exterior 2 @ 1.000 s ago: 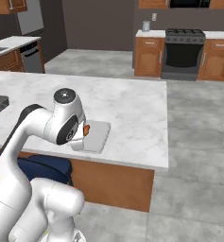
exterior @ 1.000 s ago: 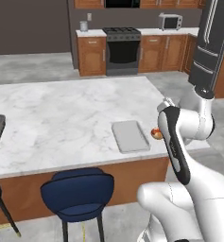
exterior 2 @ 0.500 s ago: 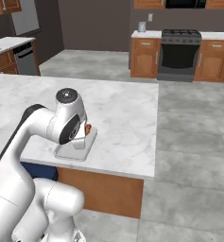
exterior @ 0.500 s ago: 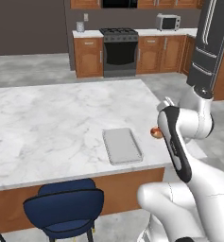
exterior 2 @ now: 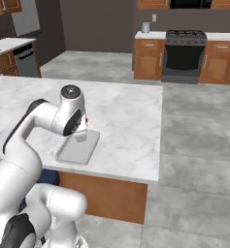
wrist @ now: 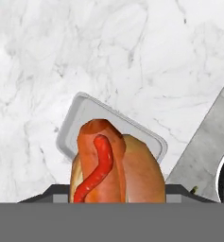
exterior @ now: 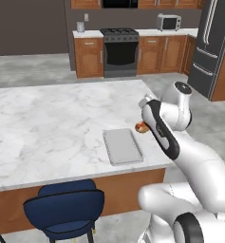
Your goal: Place one cooked food and one vegetable from the large plate to each tupperware container.
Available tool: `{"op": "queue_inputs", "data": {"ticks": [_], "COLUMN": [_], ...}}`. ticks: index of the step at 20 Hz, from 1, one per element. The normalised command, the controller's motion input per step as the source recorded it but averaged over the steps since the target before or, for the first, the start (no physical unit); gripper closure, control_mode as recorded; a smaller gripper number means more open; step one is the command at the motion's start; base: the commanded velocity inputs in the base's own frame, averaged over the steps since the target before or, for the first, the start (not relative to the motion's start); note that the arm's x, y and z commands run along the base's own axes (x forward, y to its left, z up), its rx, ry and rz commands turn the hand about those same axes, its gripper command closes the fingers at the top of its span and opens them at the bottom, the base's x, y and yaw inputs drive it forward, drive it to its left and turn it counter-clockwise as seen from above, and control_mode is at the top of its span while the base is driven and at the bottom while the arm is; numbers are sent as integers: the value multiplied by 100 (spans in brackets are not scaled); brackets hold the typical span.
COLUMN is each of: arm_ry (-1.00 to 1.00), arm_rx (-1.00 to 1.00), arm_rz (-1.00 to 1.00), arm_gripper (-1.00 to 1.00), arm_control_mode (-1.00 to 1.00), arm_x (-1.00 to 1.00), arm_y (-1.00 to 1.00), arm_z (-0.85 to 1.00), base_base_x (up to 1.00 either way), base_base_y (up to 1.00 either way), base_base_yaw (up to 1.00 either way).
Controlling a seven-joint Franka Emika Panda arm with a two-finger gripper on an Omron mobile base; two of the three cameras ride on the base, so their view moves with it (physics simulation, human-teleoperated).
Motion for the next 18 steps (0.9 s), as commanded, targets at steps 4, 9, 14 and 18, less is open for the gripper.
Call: {"op": "queue_inputs", "data": {"ticks": [4, 9, 14, 18], "arm_ry": [0, -3, 8, 2], "arm_rx": [-6, -23, -61, -50], "arm_rz": [49, 65, 48, 21], "arm_gripper": [100, 100, 100, 100], "arm_control_mode": [-100, -100, -100, -100], "arm_x": [20, 10, 0, 6], "arm_y": [13, -9, 46, 50], "arm_z": [-2, -31, -58, -37], "base_base_x": [0, 0, 0, 0], "base_base_y": [0, 0, 0, 0], "base_base_yaw": [0, 0, 0, 0]}}
